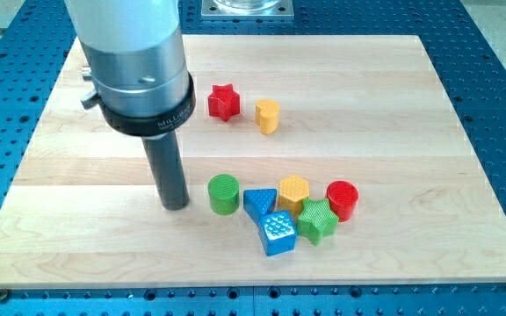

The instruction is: Nudge the green circle

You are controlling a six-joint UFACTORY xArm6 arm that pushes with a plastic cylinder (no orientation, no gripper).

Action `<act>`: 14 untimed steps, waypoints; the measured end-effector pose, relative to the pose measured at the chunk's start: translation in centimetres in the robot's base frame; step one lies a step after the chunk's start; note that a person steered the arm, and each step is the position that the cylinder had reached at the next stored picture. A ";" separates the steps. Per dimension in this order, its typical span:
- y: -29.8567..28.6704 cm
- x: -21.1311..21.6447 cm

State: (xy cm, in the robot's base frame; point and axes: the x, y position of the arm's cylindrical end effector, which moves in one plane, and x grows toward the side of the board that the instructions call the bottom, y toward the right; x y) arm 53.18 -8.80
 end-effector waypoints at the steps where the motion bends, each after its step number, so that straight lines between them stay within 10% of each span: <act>1: 1.5 0.1; 10: 7.5 -3.4; 13: -6.1 -18.2; 14: 0.9 -25.2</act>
State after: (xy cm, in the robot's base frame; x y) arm 27.99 -7.92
